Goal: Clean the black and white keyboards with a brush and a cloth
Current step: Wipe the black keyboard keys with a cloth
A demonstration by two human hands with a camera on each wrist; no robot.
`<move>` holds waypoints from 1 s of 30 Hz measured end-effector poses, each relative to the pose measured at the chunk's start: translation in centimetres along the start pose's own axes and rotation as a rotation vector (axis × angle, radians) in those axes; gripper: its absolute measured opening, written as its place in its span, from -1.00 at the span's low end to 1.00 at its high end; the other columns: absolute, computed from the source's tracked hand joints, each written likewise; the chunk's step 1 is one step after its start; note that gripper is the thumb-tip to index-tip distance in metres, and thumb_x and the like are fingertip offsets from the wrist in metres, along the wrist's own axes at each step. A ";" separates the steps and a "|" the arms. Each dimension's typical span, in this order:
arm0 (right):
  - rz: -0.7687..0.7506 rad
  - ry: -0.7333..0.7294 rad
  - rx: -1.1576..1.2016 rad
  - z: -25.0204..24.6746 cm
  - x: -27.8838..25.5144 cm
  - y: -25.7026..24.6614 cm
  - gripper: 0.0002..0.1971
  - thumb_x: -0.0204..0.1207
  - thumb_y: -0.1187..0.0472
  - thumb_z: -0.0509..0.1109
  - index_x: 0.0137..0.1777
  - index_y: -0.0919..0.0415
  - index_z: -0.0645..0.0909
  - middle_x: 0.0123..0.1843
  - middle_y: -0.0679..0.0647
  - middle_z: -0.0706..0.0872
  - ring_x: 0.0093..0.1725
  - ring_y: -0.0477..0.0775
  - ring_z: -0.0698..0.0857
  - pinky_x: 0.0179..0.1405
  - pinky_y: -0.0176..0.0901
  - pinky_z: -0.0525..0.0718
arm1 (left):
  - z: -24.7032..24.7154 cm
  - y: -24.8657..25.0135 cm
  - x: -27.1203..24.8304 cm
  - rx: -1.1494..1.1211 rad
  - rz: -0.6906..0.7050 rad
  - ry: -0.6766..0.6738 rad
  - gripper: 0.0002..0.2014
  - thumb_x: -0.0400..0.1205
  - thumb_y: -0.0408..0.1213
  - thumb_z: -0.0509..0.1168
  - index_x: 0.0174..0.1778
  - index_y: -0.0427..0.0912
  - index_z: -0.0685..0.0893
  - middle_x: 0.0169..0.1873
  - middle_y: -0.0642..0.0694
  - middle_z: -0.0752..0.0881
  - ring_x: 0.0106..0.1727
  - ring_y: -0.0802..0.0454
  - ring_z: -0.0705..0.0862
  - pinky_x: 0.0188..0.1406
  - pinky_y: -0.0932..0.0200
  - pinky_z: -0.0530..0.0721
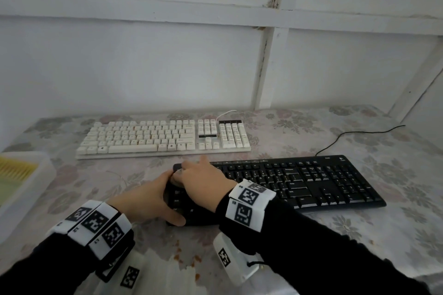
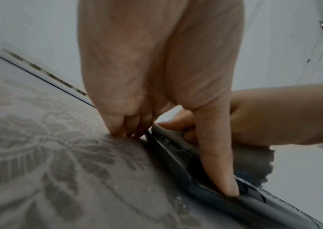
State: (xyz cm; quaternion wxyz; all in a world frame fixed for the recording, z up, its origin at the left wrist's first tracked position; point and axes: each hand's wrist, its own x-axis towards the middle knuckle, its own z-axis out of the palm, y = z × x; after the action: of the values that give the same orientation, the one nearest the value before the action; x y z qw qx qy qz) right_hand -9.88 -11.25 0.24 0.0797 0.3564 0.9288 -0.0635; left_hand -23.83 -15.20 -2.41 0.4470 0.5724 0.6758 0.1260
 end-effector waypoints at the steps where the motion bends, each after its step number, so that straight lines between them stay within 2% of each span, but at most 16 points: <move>1: 0.011 -0.011 -0.022 0.0 -0.3 0.3 -0.68 0.69 0.27 0.08 0.36 0.15 0.53 0.25 0.17 0.47 0.20 0.26 0.37 0.19 0.15 0.51 | 0.0 -0.1 0.1 -0.012 0.001 -0.001 0.09 0.28 -0.37 0.64 0.61 0.07 0.08 0.05 0.36 0.49 0.01 0.40 0.50 -0.17 0.51 0.46; 4: 0.060 -0.017 -0.080 -0.5 -1.6 1.4 -0.68 0.67 0.32 0.09 0.34 0.19 0.54 0.25 0.17 0.46 0.27 0.31 0.37 0.20 0.16 0.53 | 0.1 -0.5 0.2 -0.062 0.008 -0.016 0.11 0.24 -0.36 0.66 0.57 0.16 0.10 0.12 0.34 0.51 0.10 0.39 0.51 -0.06 0.50 0.49; 6: 0.086 -0.011 -0.067 -0.7 -2.6 2.5 -0.67 0.64 0.40 0.09 0.30 0.21 0.55 0.21 0.17 0.46 0.29 0.32 0.37 0.17 0.16 0.53 | 0.0 -1.0 0.3 -0.070 0.021 -0.021 0.21 0.10 -0.23 0.71 0.60 0.14 0.12 0.24 0.27 0.55 0.28 0.24 0.53 0.27 0.24 0.55; 8: 0.099 -0.016 -0.051 -0.8 -3.8 3.8 -0.68 0.61 0.45 0.08 0.16 0.12 0.56 0.06 0.12 0.38 0.29 0.31 0.37 0.14 0.15 0.54 | -0.1 -1.2 0.4 -0.060 0.041 -0.031 0.28 -0.03 -0.09 0.70 0.60 0.17 0.13 0.32 0.26 0.53 0.38 0.17 0.50 0.45 0.03 0.48; 10: 0.132 -0.020 -0.046 -0.9 -4.9 5.3 -0.69 0.60 0.46 0.07 0.02 0.03 0.49 -0.01 0.07 0.30 0.29 0.30 0.38 0.16 0.15 0.56 | -0.1 -1.4 0.4 -0.055 0.057 -0.040 0.28 -0.06 -0.03 0.71 0.58 0.21 0.15 0.33 0.27 0.53 0.40 0.17 0.50 0.48 -0.01 0.46; 13: 0.208 -0.016 -0.056 -1.1 -6.6 7.3 -0.71 0.60 0.48 0.05 -0.12 0.07 0.43 -0.02 0.06 0.30 0.27 0.30 0.39 0.09 0.07 0.55 | -0.2 -1.7 0.6 -0.050 0.059 -0.042 0.32 -0.12 0.06 0.74 0.55 0.27 0.16 0.34 0.28 0.54 0.39 0.15 0.52 0.47 -0.04 0.48; 15: 0.248 -0.022 -0.118 -1.3 -7.4 8.6 -0.64 0.58 0.49 0.05 -0.36 0.06 0.24 -0.08 0.07 0.30 0.19 0.27 0.42 -0.08 -0.07 0.46 | -0.2 -1.7 0.7 -0.035 0.059 -0.039 0.29 -0.11 0.06 0.74 0.53 0.31 0.16 0.33 0.28 0.55 0.38 0.15 0.52 0.47 -0.04 0.47; 16: 0.264 -0.032 -0.132 -1.5 -7.8 9.2 -0.58 0.56 0.50 0.05 -0.41 0.02 0.13 -0.16 0.06 0.29 0.11 0.24 0.42 -0.21 -0.16 0.39 | -0.2 -1.6 0.6 -0.027 0.061 -0.037 0.27 -0.09 0.04 0.73 0.52 0.33 0.16 0.32 0.29 0.55 0.38 0.15 0.52 0.47 -0.04 0.47; 18: 0.294 -0.048 -0.108 -1.9 -8.2 9.8 -0.55 0.50 0.53 0.04 -0.44 0.00 0.08 -0.26 0.03 0.23 -0.04 0.18 0.35 -0.37 -0.24 0.26 | -0.2 -1.4 0.5 -0.022 0.055 -0.035 0.25 -0.08 0.03 0.73 0.50 0.34 0.17 0.32 0.29 0.54 0.38 0.14 0.52 0.47 -0.04 0.47; 20: 0.289 -0.034 -0.067 -2.4 -7.7 9.2 -0.56 0.51 0.51 0.04 -0.45 -0.01 0.12 -0.16 0.06 0.32 -0.04 0.17 0.36 -0.16 -0.17 0.47 | -0.2 -1.3 0.4 -0.005 0.040 -0.033 0.28 -0.06 0.04 0.72 0.55 0.29 0.13 0.34 0.27 0.52 0.39 0.13 0.50 0.47 -0.04 0.46; 21: 0.265 -0.014 -0.040 -2.7 -7.2 8.4 -0.57 0.52 0.50 0.06 -0.44 -0.01 0.18 -0.08 0.08 0.38 0.01 0.19 0.41 0.04 -0.05 0.55 | -0.2 -1.3 0.4 0.006 0.032 -0.029 0.29 -0.05 0.05 0.71 0.57 0.26 0.11 0.35 0.26 0.51 0.40 0.13 0.50 0.47 -0.04 0.46; 23: 0.161 0.018 -0.005 -2.9 -5.6 6.0 -0.67 0.53 0.47 0.11 -0.26 0.02 0.47 0.07 0.10 0.50 0.14 0.24 0.49 0.29 0.14 0.50 | -0.2 -1.2 0.5 0.017 0.018 -0.024 0.28 0.00 -0.01 0.71 0.60 0.20 0.10 0.32 0.26 0.51 0.38 0.13 0.49 0.47 -0.01 0.45; 24: 0.085 0.023 -0.005 -2.8 -4.7 4.7 -0.70 0.53 0.46 0.12 -0.07 0.07 0.58 0.14 0.13 0.53 0.18 0.27 0.50 0.32 0.16 0.46 | -0.1 -1.1 0.5 0.010 0.014 -0.018 0.25 0.05 -0.09 0.72 0.60 0.16 0.11 0.27 0.28 0.52 0.36 0.14 0.50 0.45 0.03 0.46; 26: -0.047 -0.015 -0.023 -2.3 -2.9 2.1 -0.66 0.58 0.39 0.13 0.23 0.11 0.60 0.22 0.17 0.51 0.18 0.27 0.46 0.27 0.12 0.43 | 0.0 -0.9 0.6 0.012 0.008 -0.001 0.19 0.17 -0.25 0.70 0.61 0.10 0.08 0.17 0.30 0.52 0.29 0.13 0.52 0.34 0.13 0.49; 28: -0.054 -0.044 -0.002 -1.6 -1.5 0.2 -0.67 0.66 0.32 0.11 0.35 0.19 0.55 0.27 0.18 0.47 0.22 0.27 0.38 0.21 0.15 0.47 | 0.0 -0.6 0.7 0.064 0.000 0.013 0.18 0.22 -0.25 0.67 0.63 0.08 0.03 0.16 0.22 0.53 0.24 0.10 0.54 0.22 0.18 0.50; 30: -0.026 -0.047 0.021 -0.9 -0.9 -0.4 -0.67 0.68 0.33 0.10 0.39 0.25 0.51 0.30 0.18 0.44 0.26 0.29 0.35 0.20 0.18 0.51 | 0.1 -0.7 0.8 0.090 0.003 0.021 0.20 0.21 -0.21 0.67 0.64 0.07 0.00 0.20 0.16 0.54 0.24 0.08 0.55 0.21 0.16 0.52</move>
State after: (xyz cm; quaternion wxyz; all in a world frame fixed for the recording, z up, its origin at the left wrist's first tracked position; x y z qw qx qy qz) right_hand -9.59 -11.91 1.32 0.0969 0.3436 0.9304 -0.0827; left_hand -24.18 -14.69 -3.28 0.4135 0.5916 0.6845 0.1024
